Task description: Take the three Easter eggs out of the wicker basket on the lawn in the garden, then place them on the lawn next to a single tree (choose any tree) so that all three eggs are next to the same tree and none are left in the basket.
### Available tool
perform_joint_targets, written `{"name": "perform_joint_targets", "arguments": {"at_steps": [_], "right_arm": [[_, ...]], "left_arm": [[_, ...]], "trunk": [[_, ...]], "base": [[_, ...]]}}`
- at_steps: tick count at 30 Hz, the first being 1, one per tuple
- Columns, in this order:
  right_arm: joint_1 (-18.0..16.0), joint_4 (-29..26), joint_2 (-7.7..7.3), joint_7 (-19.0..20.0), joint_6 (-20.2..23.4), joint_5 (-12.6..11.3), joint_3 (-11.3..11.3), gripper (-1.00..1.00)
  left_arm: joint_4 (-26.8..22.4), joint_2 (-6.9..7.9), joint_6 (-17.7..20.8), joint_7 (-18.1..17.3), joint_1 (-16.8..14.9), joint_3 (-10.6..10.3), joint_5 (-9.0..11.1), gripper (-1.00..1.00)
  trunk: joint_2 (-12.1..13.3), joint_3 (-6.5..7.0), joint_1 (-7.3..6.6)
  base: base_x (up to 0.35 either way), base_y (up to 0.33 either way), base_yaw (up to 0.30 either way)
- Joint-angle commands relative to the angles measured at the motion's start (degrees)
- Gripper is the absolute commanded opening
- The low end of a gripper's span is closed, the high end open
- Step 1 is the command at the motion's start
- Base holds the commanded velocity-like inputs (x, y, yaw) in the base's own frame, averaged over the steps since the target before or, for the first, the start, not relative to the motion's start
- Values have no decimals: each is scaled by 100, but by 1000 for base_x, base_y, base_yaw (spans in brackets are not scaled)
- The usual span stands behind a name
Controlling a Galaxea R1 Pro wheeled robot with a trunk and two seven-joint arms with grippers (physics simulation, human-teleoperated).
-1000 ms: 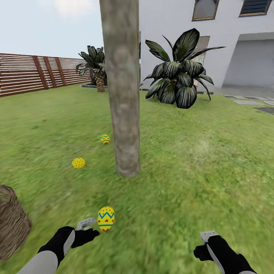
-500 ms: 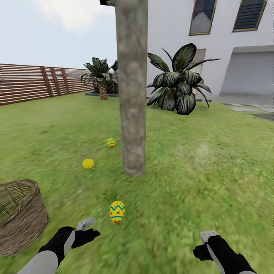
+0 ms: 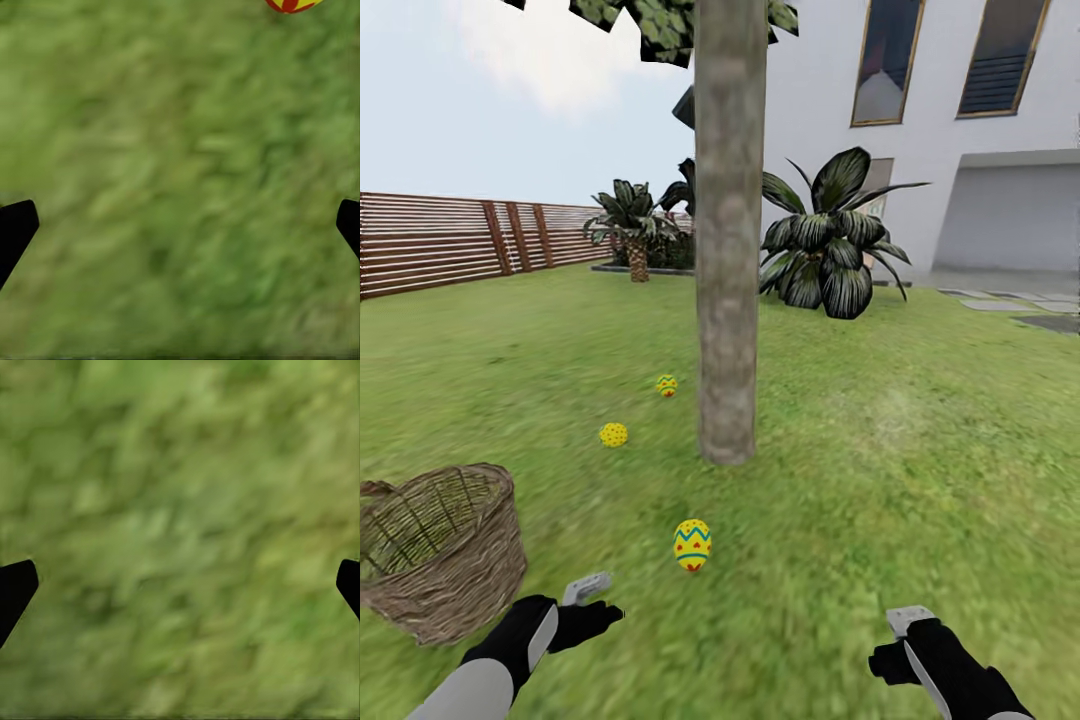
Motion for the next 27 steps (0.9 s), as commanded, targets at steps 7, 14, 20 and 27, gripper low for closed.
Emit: {"name": "perform_joint_targets", "arguments": {"at_steps": [7,14,20,27], "right_arm": [[-1,-11,-5,48,37,43,13,100],[-2,-67,-53,260,118,-2,22,100],[-1,-97,-56,500,180,7,22,100],[-2,-83,-70,513,183,8,14,100]], "left_arm": [[-8,69,95,-92,-2,27,-84,100],[203,213,112,-119,-3,19,-106,100],[353,442,108,-134,-3,25,-91,100],[415,431,103,-124,-3,12,-95,100]], "trunk": [[7,150,-22],[17,305,-40],[25,438,-55],[111,585,-112]], "base": [[-236,203,0],[-235,217,0],[-248,217,0],[-198,90,0]]}}
